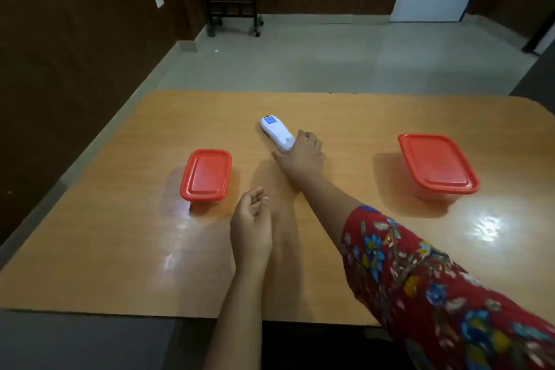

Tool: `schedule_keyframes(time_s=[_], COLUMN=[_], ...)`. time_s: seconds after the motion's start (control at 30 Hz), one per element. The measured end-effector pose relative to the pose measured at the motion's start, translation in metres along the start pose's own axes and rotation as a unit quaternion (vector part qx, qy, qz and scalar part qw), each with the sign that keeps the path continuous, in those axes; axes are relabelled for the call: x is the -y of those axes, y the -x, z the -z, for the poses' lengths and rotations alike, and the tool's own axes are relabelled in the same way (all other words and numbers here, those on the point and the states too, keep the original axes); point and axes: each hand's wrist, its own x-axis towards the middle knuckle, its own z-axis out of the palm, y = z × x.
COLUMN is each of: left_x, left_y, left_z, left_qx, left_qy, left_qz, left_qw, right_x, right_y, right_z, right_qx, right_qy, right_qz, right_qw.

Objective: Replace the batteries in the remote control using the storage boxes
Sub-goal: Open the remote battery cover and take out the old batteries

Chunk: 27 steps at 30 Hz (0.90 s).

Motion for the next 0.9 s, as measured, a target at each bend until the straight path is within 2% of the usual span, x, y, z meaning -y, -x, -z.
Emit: schedule_keyframes(time_s=[0.1, 0.17, 0.3, 0.4, 0.57, 0.73, 0.83, 0.9], left_x=[0.004, 0.006, 0.002, -0.013, -0.049, -0.087, -0.091, -0.089], left_y=[-0.002, -0.002, 0.002, 0.009, 0.028, 0.051, 0.070, 0.082], left_z=[0.000, 0.000, 0.002, 0.006, 0.026, 0.046, 0.051, 0.053], left_qx=[-0.004, -0.003, -0.016, -0.011, 0.054, 0.123, 0.158, 0.137], left_qy=[0.011, 0.025, 0.074, 0.153, 0.226, 0.308, 0.277, 0.278], left_qz=[0.008, 0.015, 0.027, 0.083, 0.173, 0.259, 0.247, 0.229], left_qw=[1.000, 1.000, 0.997, 0.985, 0.957, 0.907, 0.915, 0.923], right_x=[-0.005, -0.012, -0.024, -0.033, -0.058, -0.079, -0.085, -0.090], right_y=[-0.007, -0.007, 0.020, 0.056, 0.131, 0.192, 0.216, 0.227], right_z=[0.002, 0.005, 0.023, 0.054, 0.108, 0.149, 0.163, 0.165], right_qx=[0.016, 0.018, 0.025, 0.029, 0.105, 0.178, 0.198, 0.193], right_qy=[0.041, 0.028, -0.086, -0.199, -0.367, -0.438, -0.472, -0.547], right_qz=[-0.017, -0.013, -0.002, 0.018, 0.017, 0.022, 0.038, 0.008], right_qw=[0.999, 0.999, 0.996, 0.979, 0.924, 0.881, 0.858, 0.815])
